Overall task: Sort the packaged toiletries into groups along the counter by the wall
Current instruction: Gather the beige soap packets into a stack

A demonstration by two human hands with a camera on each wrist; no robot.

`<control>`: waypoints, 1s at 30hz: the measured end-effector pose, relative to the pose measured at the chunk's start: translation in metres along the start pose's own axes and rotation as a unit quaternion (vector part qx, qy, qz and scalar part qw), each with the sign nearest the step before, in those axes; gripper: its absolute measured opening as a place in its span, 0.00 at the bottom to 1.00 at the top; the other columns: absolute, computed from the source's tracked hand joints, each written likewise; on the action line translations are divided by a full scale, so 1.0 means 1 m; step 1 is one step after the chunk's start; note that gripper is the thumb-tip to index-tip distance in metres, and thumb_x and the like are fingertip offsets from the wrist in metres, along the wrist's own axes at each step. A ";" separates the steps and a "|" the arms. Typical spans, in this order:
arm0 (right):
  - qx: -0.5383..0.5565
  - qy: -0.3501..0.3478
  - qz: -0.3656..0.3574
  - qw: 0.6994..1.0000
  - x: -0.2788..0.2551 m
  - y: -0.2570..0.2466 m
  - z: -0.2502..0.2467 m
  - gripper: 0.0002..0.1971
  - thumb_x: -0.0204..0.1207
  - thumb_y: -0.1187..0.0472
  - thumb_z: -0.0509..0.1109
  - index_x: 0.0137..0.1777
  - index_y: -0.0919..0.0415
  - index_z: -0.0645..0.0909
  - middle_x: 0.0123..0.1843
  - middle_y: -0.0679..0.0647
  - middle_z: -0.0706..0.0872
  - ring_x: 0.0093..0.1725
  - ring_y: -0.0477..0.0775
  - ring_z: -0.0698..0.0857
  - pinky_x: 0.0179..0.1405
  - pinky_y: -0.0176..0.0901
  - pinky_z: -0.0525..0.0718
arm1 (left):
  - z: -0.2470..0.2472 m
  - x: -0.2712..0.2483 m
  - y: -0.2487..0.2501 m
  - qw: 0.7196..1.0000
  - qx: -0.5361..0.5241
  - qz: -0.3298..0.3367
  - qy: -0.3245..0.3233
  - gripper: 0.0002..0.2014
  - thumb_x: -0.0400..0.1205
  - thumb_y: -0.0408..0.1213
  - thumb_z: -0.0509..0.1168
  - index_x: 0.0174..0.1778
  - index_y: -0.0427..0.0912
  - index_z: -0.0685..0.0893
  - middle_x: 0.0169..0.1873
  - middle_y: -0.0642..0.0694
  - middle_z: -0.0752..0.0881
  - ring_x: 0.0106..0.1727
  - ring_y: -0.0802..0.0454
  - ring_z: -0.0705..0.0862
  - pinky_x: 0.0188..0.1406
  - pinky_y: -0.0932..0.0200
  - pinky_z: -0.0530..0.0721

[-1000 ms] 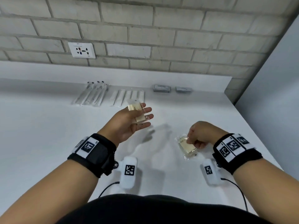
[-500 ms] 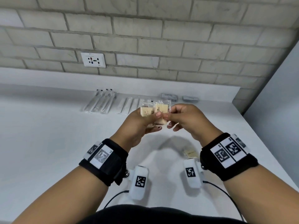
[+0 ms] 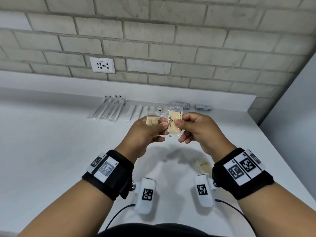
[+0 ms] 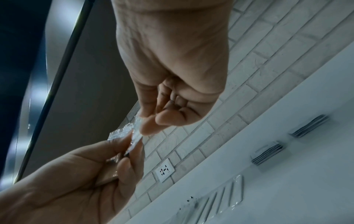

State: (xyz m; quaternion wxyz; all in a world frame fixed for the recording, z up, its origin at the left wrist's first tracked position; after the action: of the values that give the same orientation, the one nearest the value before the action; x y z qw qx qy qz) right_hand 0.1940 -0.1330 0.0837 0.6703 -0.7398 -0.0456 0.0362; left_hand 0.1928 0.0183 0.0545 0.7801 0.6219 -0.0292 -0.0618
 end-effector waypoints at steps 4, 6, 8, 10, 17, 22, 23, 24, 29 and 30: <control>-0.025 0.038 -0.109 0.993 -0.003 -0.022 -0.009 0.15 0.71 0.76 0.73 0.41 0.54 0.88 0.41 0.52 0.86 0.40 0.54 0.85 0.41 0.44 0.82 | 0.002 0.000 -0.007 0.999 -0.025 -0.032 0.000 0.09 0.83 0.41 0.67 0.54 0.40 0.84 0.39 0.48 0.88 0.37 0.53 0.88 0.36 0.61 0.87; -0.050 0.040 -0.150 0.987 -0.006 -0.029 -0.008 0.19 0.69 0.81 0.71 0.40 0.54 0.90 0.51 0.50 0.84 0.52 0.49 0.84 0.55 0.41 0.82 | 0.009 0.000 -0.010 0.996 -0.055 -0.059 -0.023 0.08 0.82 0.40 0.67 0.53 0.40 0.85 0.35 0.49 0.88 0.34 0.55 0.87 0.34 0.62 0.88; -0.077 0.025 -0.154 0.985 -0.008 -0.028 -0.002 0.18 0.71 0.80 0.70 0.42 0.54 0.90 0.55 0.46 0.83 0.55 0.42 0.83 0.58 0.34 0.82 | 0.012 0.000 -0.009 0.995 -0.071 -0.060 -0.032 0.04 0.80 0.33 0.68 0.50 0.40 0.85 0.34 0.49 0.86 0.32 0.56 0.84 0.32 0.63 0.87; -0.065 0.026 -0.148 0.987 -0.008 -0.024 -0.003 0.18 0.76 0.78 0.67 0.46 0.53 0.89 0.53 0.44 0.84 0.48 0.40 0.85 0.51 0.33 0.83 | 0.011 0.003 -0.005 0.997 -0.064 -0.040 -0.022 0.07 0.79 0.30 0.70 0.51 0.39 0.85 0.37 0.47 0.88 0.35 0.52 0.85 0.32 0.62 0.86; 0.039 -0.023 -0.058 0.997 -0.005 -0.006 -0.001 0.17 0.75 0.74 0.71 0.59 0.56 0.79 0.34 0.57 0.84 0.27 0.55 0.85 0.25 0.41 0.81 | 0.007 0.005 -0.004 0.998 -0.068 -0.004 0.014 0.14 0.78 0.31 0.71 0.59 0.40 0.81 0.43 0.43 0.87 0.40 0.48 0.86 0.36 0.59 0.85; 0.034 -0.032 -0.062 0.997 -0.004 -0.004 0.000 0.18 0.73 0.78 0.71 0.55 0.56 0.79 0.31 0.53 0.83 0.27 0.55 0.86 0.24 0.41 0.82 | 0.009 0.006 -0.003 0.998 -0.064 0.006 0.014 0.14 0.80 0.35 0.69 0.61 0.38 0.81 0.45 0.43 0.87 0.43 0.46 0.86 0.36 0.59 0.85; 0.035 -0.039 -0.054 0.997 -0.004 -0.003 0.001 0.17 0.72 0.79 0.71 0.52 0.57 0.80 0.31 0.52 0.83 0.27 0.54 0.86 0.24 0.41 0.82 | 0.009 0.006 -0.003 0.998 -0.067 0.007 0.015 0.15 0.80 0.35 0.69 0.62 0.36 0.80 0.46 0.41 0.87 0.44 0.44 0.86 0.37 0.57 0.85; 0.032 -0.047 -0.044 0.997 -0.004 -0.001 0.002 0.16 0.71 0.79 0.72 0.50 0.58 0.80 0.32 0.52 0.83 0.27 0.54 0.86 0.25 0.41 0.82 | 0.009 0.006 -0.002 0.997 -0.071 0.009 0.016 0.17 0.80 0.35 0.69 0.64 0.34 0.80 0.48 0.40 0.87 0.45 0.43 0.86 0.38 0.56 0.86; -0.039 -0.069 0.003 0.997 -0.003 0.011 0.006 0.08 0.73 0.74 0.72 0.41 0.63 0.79 0.36 0.59 0.84 0.31 0.55 0.86 0.32 0.46 0.82 | 0.011 0.005 0.001 0.997 -0.074 0.021 0.015 0.06 0.82 0.34 0.68 0.53 0.43 0.81 0.45 0.44 0.87 0.43 0.47 0.87 0.39 0.57 0.86; -0.051 -0.070 0.013 0.996 -0.002 0.013 0.004 0.07 0.73 0.74 0.72 0.42 0.63 0.79 0.35 0.59 0.85 0.32 0.55 0.86 0.33 0.46 0.83 | 0.009 0.005 0.001 0.997 -0.072 0.025 0.020 0.04 0.82 0.34 0.68 0.51 0.44 0.81 0.44 0.45 0.88 0.43 0.48 0.88 0.39 0.58 0.86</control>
State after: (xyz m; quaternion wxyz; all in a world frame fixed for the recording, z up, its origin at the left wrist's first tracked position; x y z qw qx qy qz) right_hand 0.1914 -0.1304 0.0703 0.6262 -0.7693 -0.0851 0.0943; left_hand 0.1969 0.0087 0.0575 0.8244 0.5646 -0.0248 -0.0319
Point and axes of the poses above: each hand's wrist, its own x-axis towards the middle knuckle, its own z-axis out of the palm, y = z × x, the point moved 10 cm from there along x, towards the middle knuckle
